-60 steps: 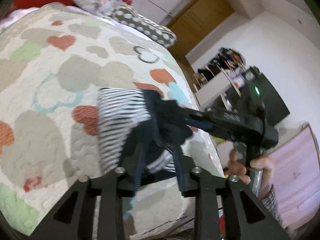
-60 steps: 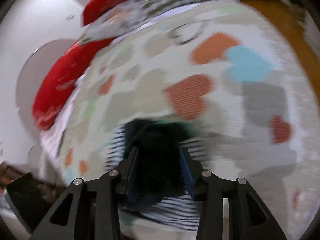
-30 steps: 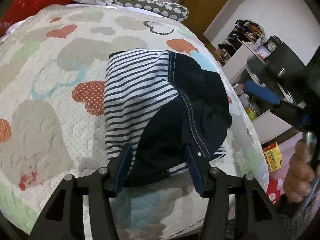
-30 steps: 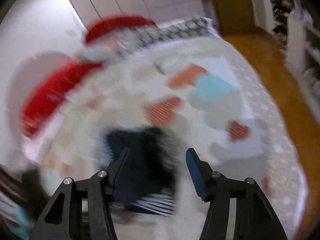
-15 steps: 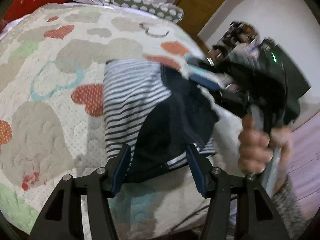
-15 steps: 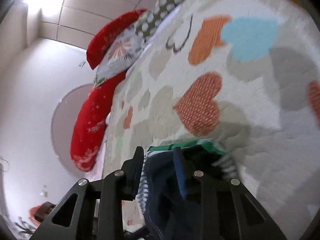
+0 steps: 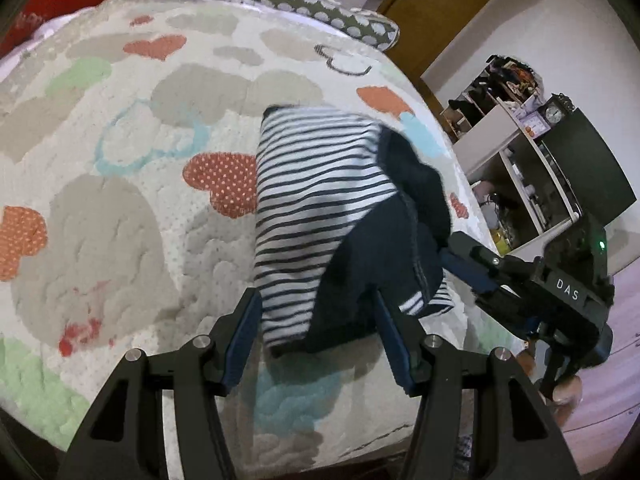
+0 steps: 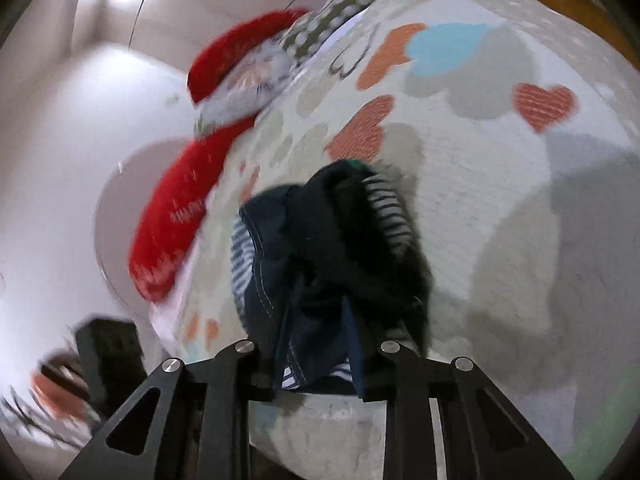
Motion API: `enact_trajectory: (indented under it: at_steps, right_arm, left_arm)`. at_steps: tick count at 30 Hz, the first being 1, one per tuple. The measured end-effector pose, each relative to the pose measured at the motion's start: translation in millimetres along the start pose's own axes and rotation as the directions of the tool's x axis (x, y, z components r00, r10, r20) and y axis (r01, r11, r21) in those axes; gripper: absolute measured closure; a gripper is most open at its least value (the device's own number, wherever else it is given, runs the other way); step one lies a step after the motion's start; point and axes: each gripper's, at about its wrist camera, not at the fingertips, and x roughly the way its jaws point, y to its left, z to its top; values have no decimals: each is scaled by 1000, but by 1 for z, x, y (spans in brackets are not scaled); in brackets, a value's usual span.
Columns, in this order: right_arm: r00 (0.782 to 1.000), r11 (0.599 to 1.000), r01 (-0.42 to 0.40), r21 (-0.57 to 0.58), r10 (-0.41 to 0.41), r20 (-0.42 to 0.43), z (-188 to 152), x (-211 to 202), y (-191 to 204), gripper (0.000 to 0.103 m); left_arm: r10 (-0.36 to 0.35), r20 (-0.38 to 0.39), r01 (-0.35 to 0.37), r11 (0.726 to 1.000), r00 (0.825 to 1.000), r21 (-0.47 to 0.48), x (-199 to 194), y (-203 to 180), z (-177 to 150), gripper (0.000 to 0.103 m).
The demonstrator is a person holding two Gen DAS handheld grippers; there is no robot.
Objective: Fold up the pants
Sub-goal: 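Release the folded pants and pull both tools back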
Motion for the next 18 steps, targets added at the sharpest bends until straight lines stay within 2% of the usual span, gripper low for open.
enact_trajectory:
  at_steps: [2,3,4,6,11,13,18]
  right_arm:
    - [995,998,67,-10,-66,81,-4,-17,3,70]
    - [990,994,103,-21,-101,102,-6,-23,5,62]
    - [983,989,142,-32,-137,125,-6,-27,7,59]
    - [972,983,181,-38,-173,160,-11,-38,9,59]
    - [966,981,195,-7,-191,177,-27,-59,3,54]
    - [959,975,221,-8,-216,182,-30,-58,6,54]
    - [951,963,267,-36,-257,170,-47,-55,16,50]
  left_arm:
    - [0,27,0,1000,1000,-2,-10,-4,-1,42]
    - [2,37,-2,1000,999,-1,-13,-6,-1,41]
    - [7,50,-7,1000,999,2,-17,-8,-1,40]
    - [15,71,-15,1000,997,7,-25,-13,-3,40]
    - [57,108,-60,998,992,31,-44,-25,-8,35]
    - [87,135,-94,995,987,44,-52,-29,-8,33]
    - [107,180,-118,992,978,48,-70,-33,-9,30]
